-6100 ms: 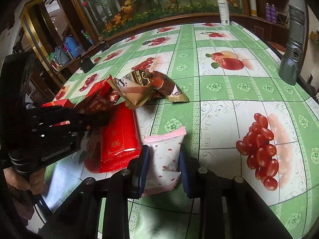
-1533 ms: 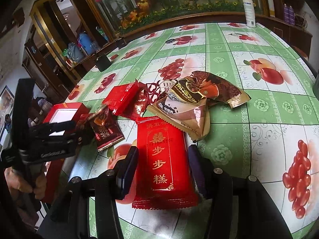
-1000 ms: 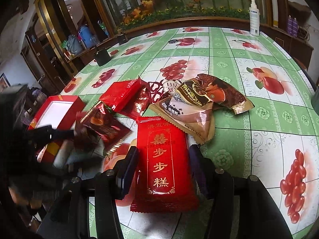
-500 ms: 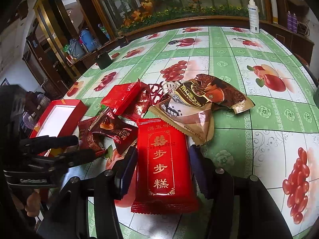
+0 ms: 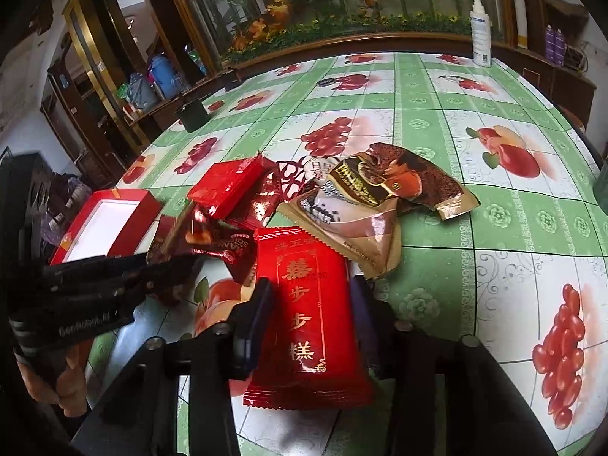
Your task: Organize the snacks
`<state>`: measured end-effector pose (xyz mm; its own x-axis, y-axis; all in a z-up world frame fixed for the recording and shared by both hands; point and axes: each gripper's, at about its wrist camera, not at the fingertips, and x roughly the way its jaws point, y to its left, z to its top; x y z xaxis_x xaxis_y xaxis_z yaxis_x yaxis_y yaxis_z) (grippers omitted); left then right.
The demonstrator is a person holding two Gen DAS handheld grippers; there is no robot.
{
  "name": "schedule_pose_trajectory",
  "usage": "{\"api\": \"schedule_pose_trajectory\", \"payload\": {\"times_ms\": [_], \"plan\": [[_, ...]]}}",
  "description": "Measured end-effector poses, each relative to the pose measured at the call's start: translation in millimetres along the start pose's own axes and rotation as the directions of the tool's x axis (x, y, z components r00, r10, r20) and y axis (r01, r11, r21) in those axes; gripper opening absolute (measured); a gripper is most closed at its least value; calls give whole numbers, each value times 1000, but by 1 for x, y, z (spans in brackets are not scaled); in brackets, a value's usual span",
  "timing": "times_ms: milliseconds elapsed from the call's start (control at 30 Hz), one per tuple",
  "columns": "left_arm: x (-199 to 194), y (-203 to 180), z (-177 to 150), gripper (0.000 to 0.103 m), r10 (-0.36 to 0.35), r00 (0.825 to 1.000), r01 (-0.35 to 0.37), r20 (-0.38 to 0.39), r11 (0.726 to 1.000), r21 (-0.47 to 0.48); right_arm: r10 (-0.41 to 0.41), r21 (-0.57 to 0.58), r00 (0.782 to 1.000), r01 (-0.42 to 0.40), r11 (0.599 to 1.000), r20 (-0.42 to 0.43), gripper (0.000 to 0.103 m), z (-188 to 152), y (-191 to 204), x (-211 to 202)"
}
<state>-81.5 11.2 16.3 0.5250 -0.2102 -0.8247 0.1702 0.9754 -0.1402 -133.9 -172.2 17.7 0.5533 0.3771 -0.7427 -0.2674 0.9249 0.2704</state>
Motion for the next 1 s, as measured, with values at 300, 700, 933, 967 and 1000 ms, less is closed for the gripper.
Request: {"api": "schedule_pose_trajectory", "payload": {"times_ms": [300, 700, 933, 967, 1000], "plan": [[-30, 7, -31, 33, -16, 1000, 15, 25, 1000, 15, -16, -12, 1000, 16, 1000, 4, 39, 1, 2, 1], [-100, 15, -77, 33, -49, 991, 52, 127, 998, -20, -93, -94, 995, 90, 992, -27, 36, 0, 15, 0], [-146, 37, -91, 33, 13, 980, -3, 200, 999, -49, -262, -146, 963, 251, 957, -59, 35, -1, 38, -1], [-150, 39, -94, 33, 17, 978, -6, 207, 999, -53, -276, -143, 959, 266, 953, -57, 35, -2, 39, -1], [-155, 43, -97, 33, 19, 976, -6, 215, 998, -60, -291, -139, 955, 281, 949, -54, 35, -3, 41, -2]]}}
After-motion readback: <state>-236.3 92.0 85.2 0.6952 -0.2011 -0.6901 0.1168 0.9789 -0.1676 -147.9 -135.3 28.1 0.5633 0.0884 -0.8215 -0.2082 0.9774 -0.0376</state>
